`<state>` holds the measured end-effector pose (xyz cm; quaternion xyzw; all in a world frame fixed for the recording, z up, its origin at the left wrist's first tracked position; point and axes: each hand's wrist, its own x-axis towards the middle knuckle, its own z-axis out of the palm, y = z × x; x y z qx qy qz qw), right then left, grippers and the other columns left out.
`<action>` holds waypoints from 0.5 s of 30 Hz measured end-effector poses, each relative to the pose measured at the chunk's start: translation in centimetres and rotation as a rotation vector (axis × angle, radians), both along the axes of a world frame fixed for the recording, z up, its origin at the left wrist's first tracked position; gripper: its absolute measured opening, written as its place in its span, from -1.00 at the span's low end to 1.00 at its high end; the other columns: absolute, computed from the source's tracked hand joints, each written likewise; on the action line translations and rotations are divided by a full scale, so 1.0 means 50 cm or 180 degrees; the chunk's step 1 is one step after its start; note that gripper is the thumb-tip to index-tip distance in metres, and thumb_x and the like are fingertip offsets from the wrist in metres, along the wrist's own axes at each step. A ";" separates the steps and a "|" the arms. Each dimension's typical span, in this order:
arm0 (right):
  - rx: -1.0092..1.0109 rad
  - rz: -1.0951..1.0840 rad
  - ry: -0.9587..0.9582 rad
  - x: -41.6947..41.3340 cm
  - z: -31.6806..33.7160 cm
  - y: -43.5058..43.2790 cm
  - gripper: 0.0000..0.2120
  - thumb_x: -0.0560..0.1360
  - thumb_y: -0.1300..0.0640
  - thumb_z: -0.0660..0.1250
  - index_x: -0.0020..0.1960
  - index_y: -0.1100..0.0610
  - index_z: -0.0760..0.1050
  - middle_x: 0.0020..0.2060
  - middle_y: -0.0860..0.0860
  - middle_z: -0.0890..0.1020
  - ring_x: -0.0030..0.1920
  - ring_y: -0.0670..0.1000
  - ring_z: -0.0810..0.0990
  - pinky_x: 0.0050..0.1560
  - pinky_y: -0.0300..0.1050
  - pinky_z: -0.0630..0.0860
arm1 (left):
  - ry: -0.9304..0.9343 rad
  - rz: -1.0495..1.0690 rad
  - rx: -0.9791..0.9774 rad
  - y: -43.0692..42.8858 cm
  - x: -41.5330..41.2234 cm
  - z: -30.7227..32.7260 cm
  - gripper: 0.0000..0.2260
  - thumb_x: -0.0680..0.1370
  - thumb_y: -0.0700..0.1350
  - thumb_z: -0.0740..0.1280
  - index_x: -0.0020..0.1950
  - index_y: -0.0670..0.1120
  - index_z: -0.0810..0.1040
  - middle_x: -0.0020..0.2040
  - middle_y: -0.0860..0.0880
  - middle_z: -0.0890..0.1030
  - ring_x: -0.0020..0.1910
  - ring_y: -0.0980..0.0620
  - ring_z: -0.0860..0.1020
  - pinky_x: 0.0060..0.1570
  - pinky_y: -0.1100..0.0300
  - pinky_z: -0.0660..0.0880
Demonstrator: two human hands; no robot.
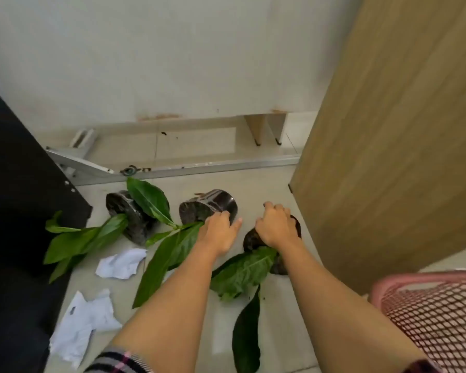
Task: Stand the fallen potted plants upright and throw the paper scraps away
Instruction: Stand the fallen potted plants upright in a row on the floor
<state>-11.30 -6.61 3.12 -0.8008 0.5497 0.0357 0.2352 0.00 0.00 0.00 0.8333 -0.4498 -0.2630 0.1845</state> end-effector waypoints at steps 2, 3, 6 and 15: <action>0.0089 -0.0045 0.0397 -0.023 -0.012 -0.011 -0.50 0.50 0.08 0.17 0.40 0.20 0.28 0.38 0.23 0.31 0.37 0.27 0.26 0.34 0.20 0.29 | 0.0041 -0.0117 0.0332 0.000 -0.022 -0.020 -0.56 0.59 0.04 0.15 0.32 -0.24 0.44 0.34 -0.23 0.48 0.31 -0.23 0.45 0.27 -0.08 0.42; 0.0183 -0.0039 0.0561 -0.031 -0.022 -0.017 -0.49 0.49 0.07 0.19 0.41 0.18 0.26 0.41 0.23 0.26 0.39 0.28 0.23 0.36 0.23 0.27 | 0.0103 -0.0184 0.0516 0.003 -0.028 -0.031 -0.58 0.59 0.00 0.15 0.32 -0.25 0.44 0.34 -0.24 0.47 0.31 -0.24 0.45 0.27 -0.08 0.42; 0.0464 -0.0101 0.0693 -0.051 -0.055 -0.021 -0.48 0.54 0.14 0.18 0.49 0.07 0.16 0.46 0.24 0.14 0.42 0.32 0.17 0.37 0.29 0.27 | 0.0219 -0.0430 0.1077 0.013 -0.044 -0.062 -0.63 0.59 -0.12 0.10 0.28 -0.30 0.46 0.34 -0.29 0.46 0.30 -0.26 0.45 0.30 -0.05 0.41; 0.0269 -0.0895 -0.0368 -0.090 -0.072 -0.047 -0.54 0.54 0.30 0.11 0.43 0.09 0.31 0.31 0.26 0.45 0.28 0.28 0.43 0.30 0.09 0.43 | 0.1718 0.1546 0.0514 0.009 0.016 -0.068 -0.56 0.56 0.01 0.19 0.30 -0.26 0.50 0.30 -0.21 0.54 0.26 -0.21 0.50 0.31 -0.02 0.42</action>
